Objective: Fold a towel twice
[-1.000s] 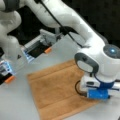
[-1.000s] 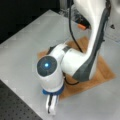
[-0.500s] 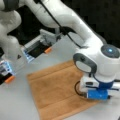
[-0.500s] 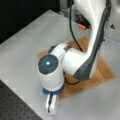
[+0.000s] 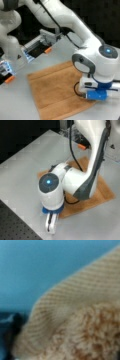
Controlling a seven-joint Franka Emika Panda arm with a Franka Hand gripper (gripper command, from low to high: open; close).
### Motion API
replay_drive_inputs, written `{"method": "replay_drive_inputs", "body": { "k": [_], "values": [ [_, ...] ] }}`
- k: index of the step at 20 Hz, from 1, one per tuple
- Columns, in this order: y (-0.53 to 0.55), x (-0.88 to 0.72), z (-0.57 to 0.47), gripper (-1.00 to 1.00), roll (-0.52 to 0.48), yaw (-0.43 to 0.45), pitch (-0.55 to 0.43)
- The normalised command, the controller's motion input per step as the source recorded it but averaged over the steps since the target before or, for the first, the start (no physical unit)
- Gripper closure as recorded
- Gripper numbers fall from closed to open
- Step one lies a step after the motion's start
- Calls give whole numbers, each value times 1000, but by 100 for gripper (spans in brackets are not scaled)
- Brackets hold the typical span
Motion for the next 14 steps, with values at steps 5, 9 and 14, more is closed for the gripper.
{"method": "replay_drive_inputs", "body": {
  "k": [5,9,14],
  "values": [
    [-5,-26,-324,100,-139,-27,-22],
    [39,16,-233,100,-134,-35,39],
    [59,8,-130,100,-122,-60,129]
  ]
}}
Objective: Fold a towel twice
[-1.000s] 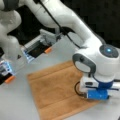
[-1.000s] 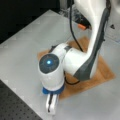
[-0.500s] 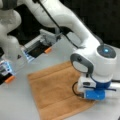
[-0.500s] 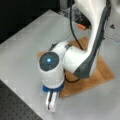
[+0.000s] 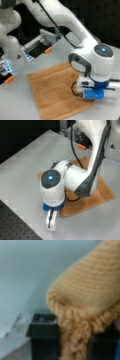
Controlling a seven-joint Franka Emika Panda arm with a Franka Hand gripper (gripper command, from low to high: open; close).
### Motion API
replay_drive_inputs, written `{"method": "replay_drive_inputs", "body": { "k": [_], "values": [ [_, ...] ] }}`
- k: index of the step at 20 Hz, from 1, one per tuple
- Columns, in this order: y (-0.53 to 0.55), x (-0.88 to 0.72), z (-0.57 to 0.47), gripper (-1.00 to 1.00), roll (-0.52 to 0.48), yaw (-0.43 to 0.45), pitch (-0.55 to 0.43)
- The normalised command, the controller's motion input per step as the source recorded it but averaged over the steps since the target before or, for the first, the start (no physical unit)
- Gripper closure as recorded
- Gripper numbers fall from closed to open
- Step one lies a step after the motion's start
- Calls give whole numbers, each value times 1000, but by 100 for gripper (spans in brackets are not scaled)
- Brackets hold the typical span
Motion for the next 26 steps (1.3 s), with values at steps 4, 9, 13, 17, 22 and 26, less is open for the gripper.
{"method": "replay_drive_inputs", "body": {
  "k": [4,9,13,17,22,26],
  "values": [
    [53,0,107,100,-138,-61,212],
    [9,8,317,100,-208,0,181],
    [29,4,219,100,-238,118,80],
    [79,-73,130,100,-289,183,10],
    [151,-220,22,100,-303,137,-12],
    [191,-325,-124,100,-319,-90,-126]
  ]
}}
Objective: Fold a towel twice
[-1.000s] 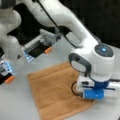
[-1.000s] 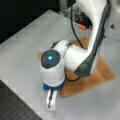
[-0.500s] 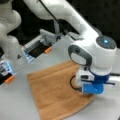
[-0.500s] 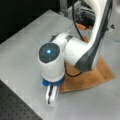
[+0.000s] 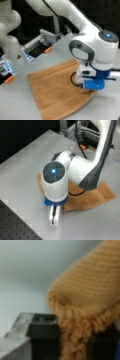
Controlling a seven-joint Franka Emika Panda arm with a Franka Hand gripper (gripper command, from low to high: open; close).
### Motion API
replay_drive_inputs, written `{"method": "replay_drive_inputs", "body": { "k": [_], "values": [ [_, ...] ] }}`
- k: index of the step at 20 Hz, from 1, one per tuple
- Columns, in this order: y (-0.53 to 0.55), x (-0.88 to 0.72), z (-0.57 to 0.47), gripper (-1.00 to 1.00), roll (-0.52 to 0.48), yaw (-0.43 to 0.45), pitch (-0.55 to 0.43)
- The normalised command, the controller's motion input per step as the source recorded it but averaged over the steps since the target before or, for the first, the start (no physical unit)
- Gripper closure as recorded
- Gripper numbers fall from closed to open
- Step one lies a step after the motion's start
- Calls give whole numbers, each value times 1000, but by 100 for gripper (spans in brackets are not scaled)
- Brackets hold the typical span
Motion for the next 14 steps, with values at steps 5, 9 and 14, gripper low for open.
{"method": "replay_drive_inputs", "body": {
  "k": [5,9,14],
  "values": [
    [194,-518,-85,100,-320,-217,-167],
    [175,-698,15,100,-292,-281,-95],
    [158,-800,36,100,-233,-180,-111]
  ]
}}
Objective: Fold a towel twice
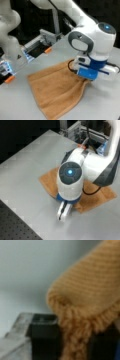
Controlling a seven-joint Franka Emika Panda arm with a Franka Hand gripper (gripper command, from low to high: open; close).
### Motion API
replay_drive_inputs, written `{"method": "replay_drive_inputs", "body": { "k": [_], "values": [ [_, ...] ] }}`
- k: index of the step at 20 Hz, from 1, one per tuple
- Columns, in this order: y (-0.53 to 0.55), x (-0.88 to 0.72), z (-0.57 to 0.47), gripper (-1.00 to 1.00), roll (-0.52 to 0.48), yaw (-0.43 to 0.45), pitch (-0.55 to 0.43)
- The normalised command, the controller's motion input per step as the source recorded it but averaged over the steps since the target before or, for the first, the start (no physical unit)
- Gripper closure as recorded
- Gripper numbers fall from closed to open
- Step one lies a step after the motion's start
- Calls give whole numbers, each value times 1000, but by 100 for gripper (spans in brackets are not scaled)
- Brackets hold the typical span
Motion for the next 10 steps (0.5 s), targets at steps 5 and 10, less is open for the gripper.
{"method": "replay_drive_inputs", "body": {
  "k": [5,10],
  "values": [
    [63,-704,5,100,-204,-60,-148],
    [31,-426,-63,100,-239,-40,-199]
  ]
}}
